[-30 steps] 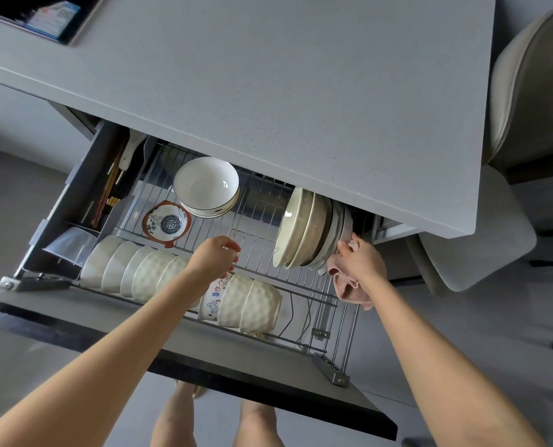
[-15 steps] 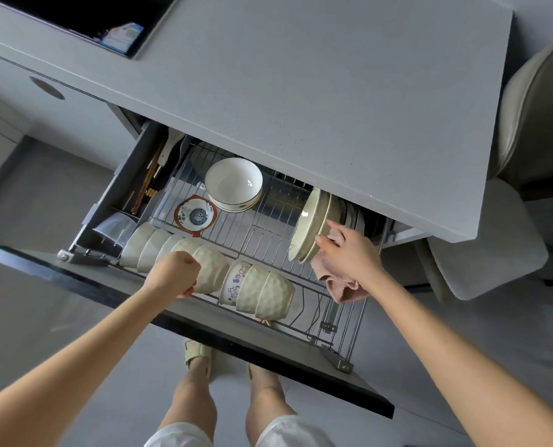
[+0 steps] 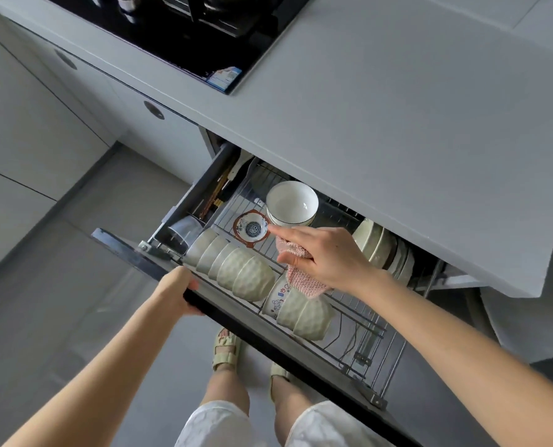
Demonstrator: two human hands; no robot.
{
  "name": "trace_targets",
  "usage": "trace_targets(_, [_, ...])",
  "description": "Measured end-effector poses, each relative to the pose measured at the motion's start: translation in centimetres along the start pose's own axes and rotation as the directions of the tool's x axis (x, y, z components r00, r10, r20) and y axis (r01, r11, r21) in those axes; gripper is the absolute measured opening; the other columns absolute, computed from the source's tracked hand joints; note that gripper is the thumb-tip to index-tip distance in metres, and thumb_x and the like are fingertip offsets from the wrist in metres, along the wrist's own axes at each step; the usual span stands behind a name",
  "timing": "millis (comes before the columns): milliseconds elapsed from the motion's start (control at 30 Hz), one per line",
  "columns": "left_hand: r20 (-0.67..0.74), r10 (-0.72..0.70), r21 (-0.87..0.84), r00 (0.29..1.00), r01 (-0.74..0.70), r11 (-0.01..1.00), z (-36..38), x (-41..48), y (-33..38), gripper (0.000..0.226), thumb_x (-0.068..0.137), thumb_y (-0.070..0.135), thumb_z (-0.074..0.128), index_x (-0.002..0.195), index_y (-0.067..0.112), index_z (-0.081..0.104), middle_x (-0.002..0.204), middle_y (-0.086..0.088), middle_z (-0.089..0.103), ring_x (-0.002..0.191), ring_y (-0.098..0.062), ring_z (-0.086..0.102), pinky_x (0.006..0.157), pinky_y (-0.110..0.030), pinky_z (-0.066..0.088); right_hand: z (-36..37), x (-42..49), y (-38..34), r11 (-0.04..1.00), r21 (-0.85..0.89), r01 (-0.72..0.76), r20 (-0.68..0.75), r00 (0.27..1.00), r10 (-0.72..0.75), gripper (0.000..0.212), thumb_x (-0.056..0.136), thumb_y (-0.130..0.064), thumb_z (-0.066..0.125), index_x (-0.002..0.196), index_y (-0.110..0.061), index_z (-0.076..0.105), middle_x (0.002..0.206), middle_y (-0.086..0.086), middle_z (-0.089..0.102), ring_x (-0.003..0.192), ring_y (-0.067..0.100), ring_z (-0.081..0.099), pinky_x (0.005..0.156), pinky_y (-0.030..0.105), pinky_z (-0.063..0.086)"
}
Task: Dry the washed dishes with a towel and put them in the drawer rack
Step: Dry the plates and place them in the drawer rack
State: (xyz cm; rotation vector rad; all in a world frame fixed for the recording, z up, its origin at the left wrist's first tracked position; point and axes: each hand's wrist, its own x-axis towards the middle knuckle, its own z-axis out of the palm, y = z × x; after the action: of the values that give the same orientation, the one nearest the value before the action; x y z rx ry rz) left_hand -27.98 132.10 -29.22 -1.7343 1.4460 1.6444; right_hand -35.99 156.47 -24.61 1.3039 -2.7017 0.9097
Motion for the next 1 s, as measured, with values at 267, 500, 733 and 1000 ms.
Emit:
trace_targets(267, [0.050,0.016,-0.053,0.999,-0.013,0.998,3.4,0.1,2.9,0.024,0.076,-0.016,0.030,0.086,0.000,0.045,0.101,-0.018,0.048,0.105,-0.047,0.049,0.087,-0.070,0.041,-1.3,2.1,1.3,0.996,0.010,-0.085,-0.138,0.987,0.085,0.063,0.094,-0.059,0.030,0.124,-0.015,0.063,0.089,-0.002,0.075,0.055,-0.003,0.055,0.055,0.004,0.037])
trace_targets(500, [0.168,0.114,-0.101,0.979,-0.098,0.990,8.0,0.3,6.8,0.022,0.067,-0.013,0.026,0.070,0.006,0.038,0.099,-0.017,0.044,0.093,-0.037,0.047,0.078,-0.056,0.046,-3.4,2.5,4.1,0.988,-0.043,-0.151,-0.190,0.972,0.141,0.060,0.094,-0.060,0.030,0.123,-0.019,0.063,0.099,-0.003,0.075,0.064,0.000,0.065,0.056,0.011,0.046])
trace_targets(733, [0.262,0.149,0.153,0.954,-0.193,0.969,10.1,-0.5,10.2,0.042,0.084,0.003,0.045,0.126,0.001,0.044,0.127,-0.018,0.043,0.112,-0.038,0.050,0.090,-0.050,0.047,-5.4,3.6,4.6,0.963,0.061,-0.263,-0.194,0.943,0.270,0.061,0.089,-0.064,0.035,0.127,-0.023,0.061,0.101,-0.009,0.073,0.072,-0.001,0.062,0.063,0.012,0.046])
trace_targets(1000, [0.635,0.395,-0.037,0.663,-0.485,0.874,3.2,-5.4,13.0,0.045,0.075,0.028,0.071,0.119,0.026,0.060,0.115,-0.003,0.066,0.105,-0.021,0.062,0.094,-0.038,0.050,-4.6,11.2,-0.1,0.777,0.489,-0.397,0.066,0.905,0.420,0.050,0.090,-0.052,0.044,0.135,-0.031,0.051,0.116,-0.003,0.069,0.109,0.008,0.062,0.099,0.031,0.046])
